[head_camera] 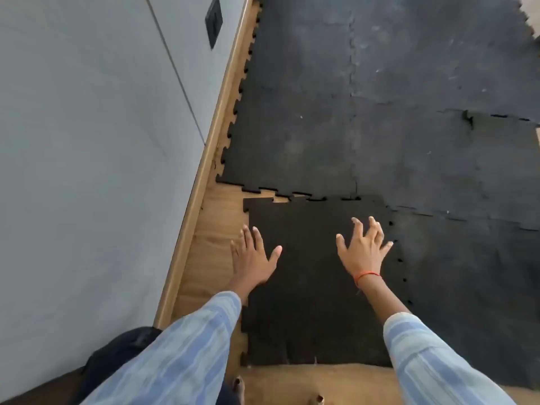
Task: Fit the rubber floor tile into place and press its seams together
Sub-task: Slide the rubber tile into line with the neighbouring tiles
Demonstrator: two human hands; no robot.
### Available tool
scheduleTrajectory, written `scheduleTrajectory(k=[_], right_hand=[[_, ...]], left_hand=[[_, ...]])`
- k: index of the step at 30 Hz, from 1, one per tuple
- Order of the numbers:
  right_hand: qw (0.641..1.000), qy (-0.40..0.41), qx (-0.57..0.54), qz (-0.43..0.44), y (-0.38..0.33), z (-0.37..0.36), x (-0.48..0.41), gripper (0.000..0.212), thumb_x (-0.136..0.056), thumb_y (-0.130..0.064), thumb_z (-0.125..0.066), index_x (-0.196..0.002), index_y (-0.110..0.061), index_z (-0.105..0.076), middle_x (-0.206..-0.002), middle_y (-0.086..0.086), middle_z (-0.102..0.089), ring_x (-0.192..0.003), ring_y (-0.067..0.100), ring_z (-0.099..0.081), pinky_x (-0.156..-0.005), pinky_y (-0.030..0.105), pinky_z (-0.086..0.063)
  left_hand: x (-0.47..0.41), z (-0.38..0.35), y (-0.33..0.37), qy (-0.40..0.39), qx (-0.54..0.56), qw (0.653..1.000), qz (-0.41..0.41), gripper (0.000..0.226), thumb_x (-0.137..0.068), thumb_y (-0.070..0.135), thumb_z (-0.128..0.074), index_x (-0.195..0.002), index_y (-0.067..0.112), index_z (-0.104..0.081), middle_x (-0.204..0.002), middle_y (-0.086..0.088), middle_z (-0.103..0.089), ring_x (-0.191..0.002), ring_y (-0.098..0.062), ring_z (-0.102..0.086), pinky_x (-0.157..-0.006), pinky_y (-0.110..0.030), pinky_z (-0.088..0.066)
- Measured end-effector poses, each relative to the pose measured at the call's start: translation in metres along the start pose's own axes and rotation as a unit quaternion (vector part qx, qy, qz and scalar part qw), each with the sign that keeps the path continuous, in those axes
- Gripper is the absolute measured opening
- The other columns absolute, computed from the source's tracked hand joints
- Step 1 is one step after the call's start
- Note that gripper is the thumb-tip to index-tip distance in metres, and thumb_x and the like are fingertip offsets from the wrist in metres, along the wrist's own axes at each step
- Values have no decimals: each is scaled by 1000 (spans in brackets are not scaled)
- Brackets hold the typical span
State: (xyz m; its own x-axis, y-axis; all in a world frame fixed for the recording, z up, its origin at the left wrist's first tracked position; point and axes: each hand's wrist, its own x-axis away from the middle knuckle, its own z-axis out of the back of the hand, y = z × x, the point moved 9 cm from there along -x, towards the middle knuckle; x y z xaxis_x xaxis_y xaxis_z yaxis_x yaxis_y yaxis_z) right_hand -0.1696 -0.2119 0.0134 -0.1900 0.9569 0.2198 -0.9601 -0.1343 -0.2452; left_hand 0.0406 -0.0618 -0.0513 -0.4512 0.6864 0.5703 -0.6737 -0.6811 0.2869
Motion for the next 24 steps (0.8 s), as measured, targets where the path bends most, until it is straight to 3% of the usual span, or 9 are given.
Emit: scheduleTrajectory(k=[4,8,11,16,24], right_hand=[[995,-50,76,-37,59,-95,-42,66,-91,-52,-46,-143,-14,-35,-156,18,-15,-146,31,-4,-110,68,-4],[987,-50,107,-112,126,-155,-69,93,-83,-74,-31,-151,-11,-19,-158,21,-6,-147,34,3,-111,67,-2],[980,-67,75,-170,149,-165,-81,116,-67,-91,-22,-153,-15,-3,-158,24,3,-146,39,5,-111,65,1],[977,-84,65,-187,159,-165,-80,126,-56,-97,-23,-152,-21,2,-157,26,5,-144,43,5,-112,65,0],[970,-81,55,-221,176,-152,-84,143,-42,-103,-26,-153,-17,2,-155,32,2,-144,45,5,-113,63,2]], left_hand=[[-55,-76,-38,-40,39,992,110,87,-95,63,-18,-151,2,7,-160,-21,9,-148,-34,9,-117,-50,4],[-91,-121,-46,6,92,979,182,95,-94,64,-25,-148,-6,10,-159,-26,5,-148,-39,2,-119,-49,-4],[-103,-134,-41,70,100,969,214,100,-92,65,-32,-148,-8,8,-158,-29,-2,-147,-41,-5,-119,-49,-11],[-96,-134,-42,162,102,956,221,90,-94,55,-39,-149,-7,-5,-153,-30,-18,-141,-41,-24,-114,-49,-26],[-100,-129,-39,197,133,938,252,86,-94,49,-47,-149,-4,-10,-146,-29,-27,-130,-41,-36,-107,-51,-36]])
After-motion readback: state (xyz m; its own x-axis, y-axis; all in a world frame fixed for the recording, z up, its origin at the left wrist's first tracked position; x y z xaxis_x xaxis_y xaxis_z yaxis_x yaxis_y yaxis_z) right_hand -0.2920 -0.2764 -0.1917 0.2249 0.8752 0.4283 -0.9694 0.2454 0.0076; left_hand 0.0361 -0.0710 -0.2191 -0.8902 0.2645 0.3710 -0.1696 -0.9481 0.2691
